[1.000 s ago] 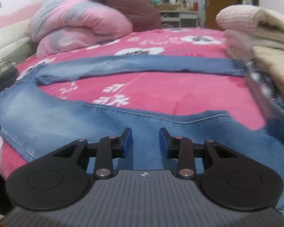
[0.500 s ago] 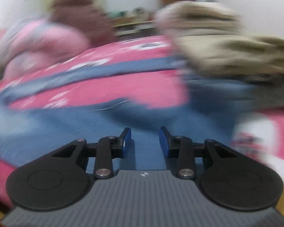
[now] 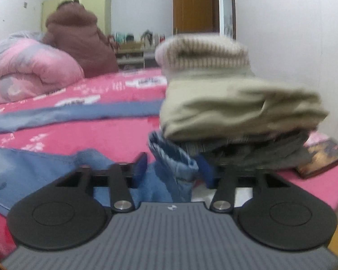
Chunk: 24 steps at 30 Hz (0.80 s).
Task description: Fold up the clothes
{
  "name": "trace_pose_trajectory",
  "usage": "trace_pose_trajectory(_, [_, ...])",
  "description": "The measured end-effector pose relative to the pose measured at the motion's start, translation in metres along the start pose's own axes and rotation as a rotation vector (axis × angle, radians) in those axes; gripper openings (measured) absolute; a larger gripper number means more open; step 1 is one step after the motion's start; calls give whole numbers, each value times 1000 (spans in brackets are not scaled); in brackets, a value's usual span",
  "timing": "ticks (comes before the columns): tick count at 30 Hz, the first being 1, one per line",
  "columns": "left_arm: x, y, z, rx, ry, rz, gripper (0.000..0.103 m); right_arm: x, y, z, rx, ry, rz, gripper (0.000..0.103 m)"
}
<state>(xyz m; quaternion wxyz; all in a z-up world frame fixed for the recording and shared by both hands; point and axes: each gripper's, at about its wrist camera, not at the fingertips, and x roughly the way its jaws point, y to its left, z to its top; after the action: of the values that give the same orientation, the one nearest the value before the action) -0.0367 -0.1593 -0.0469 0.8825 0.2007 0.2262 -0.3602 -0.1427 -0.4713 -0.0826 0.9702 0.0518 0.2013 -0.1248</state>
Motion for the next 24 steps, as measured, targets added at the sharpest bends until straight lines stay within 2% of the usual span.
trace_pose_trajectory(1, [5, -7, 4, 16, -2, -13, 80, 5, 1, -2, 1, 12, 13, 8])
trace_pose_trajectory(3, [14, -18, 10, 37, 1, -40, 80, -11, 10, -2, -43, -46, 74, 7])
trace_pose_trajectory(7, [32, -37, 14, 75, 16, -73, 80, -69, 21, -2, -129, -281, 219, 7])
trace_pose_trajectory(10, [45, -48, 11, 89, 39, -79, 80, -77, -19, -15, -3, -315, 165, 8])
trace_pose_trajectory(12, [52, -50, 8, 91, 62, -81, 80, -56, -58, -37, 185, -237, 117, 10])
trace_pose_trajectory(13, [55, -51, 6, 93, 70, -81, 80, -46, -76, -48, 277, -197, 91, 17])
trace_pose_trajectory(15, [59, -51, 4, 95, 80, -80, 80, -33, -97, -66, 398, -147, 13, 18])
trace_pose_trajectory(17, [59, -48, 3, 84, 80, -82, 80, -36, -113, -80, 517, -173, -56, 23])
trace_pose_trajectory(19, [58, -46, 2, 73, 80, -75, 80, -48, -125, -88, 631, -245, -80, 29])
trace_pose_trajectory(21, [56, -43, 1, 62, 77, -62, 80, -64, -122, -87, 640, -292, -97, 29])
trace_pose_trajectory(23, [51, -39, 0, 51, 71, -47, 80, -73, -105, -76, 556, -302, -78, 29])
trace_pose_trajectory(24, [48, -37, -1, 43, 68, -42, 80, -73, -91, -69, 500, -291, -39, 29])
